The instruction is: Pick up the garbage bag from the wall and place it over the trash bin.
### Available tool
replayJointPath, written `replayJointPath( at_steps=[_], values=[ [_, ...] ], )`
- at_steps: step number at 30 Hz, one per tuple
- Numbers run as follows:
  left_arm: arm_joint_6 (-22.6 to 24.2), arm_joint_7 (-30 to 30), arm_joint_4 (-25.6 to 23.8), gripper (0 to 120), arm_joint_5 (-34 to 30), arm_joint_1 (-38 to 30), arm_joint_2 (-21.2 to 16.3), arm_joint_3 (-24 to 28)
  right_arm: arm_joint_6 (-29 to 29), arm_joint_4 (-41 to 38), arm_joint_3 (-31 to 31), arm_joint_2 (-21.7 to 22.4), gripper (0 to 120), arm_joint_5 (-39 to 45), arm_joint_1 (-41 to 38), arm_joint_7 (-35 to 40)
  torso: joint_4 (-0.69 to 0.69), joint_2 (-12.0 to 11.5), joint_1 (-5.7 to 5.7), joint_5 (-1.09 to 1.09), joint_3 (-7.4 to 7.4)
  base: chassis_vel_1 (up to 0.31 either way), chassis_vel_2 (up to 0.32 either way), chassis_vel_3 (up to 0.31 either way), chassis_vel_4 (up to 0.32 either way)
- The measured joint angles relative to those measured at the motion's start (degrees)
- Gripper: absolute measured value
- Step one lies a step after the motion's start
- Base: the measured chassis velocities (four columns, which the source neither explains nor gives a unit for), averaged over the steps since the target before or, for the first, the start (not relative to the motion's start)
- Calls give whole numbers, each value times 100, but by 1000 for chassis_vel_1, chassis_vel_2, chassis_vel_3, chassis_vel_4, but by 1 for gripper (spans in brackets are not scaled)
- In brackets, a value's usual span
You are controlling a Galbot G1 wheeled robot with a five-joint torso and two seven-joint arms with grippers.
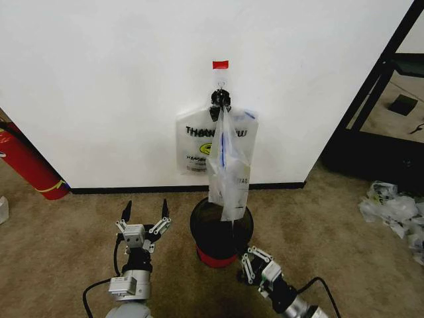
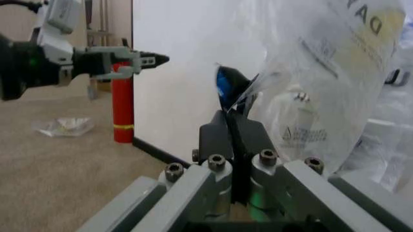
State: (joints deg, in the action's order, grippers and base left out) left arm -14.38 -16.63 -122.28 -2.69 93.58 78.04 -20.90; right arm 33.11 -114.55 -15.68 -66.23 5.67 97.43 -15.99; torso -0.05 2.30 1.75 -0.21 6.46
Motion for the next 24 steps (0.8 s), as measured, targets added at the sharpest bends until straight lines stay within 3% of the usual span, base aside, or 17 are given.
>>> replayJointPath(
  at_steps=[8, 13, 17, 22, 24],
  values=[
    [-6, -5, 38, 100, -6, -17, 2, 3, 187, 145, 14, -59, 0, -264, 66, 118, 1, 0, 0, 0, 0, 0, 0, 0, 0],
    [-7, -16, 85, 100, -29, -62, -5, 9, 121, 304, 179, -147, 0, -592, -197, 671, -1, 0, 0, 0, 0, 0, 0, 0, 0],
    [21, -23, 99, 100, -54, -134, -41, 55, -210, 293, 287, -242, 0, -486, -641, 1199, 3, 0, 0, 1, 0, 0, 0, 0, 0],
    [218, -26, 107, 100, -209, -398, -320, 272, -1221, -78, 153, -242, 0, 678, -1347, 1842, 3, 0, 0, 1, 1, 0, 0, 0, 0],
    [278, -32, 81, 100, -263, -477, -383, 312, -1345, -94, 97, -202, 0, 868, -1445, 1892, 4, 0, 0, 0, 1, 0, 0, 0, 0]
  ],
)
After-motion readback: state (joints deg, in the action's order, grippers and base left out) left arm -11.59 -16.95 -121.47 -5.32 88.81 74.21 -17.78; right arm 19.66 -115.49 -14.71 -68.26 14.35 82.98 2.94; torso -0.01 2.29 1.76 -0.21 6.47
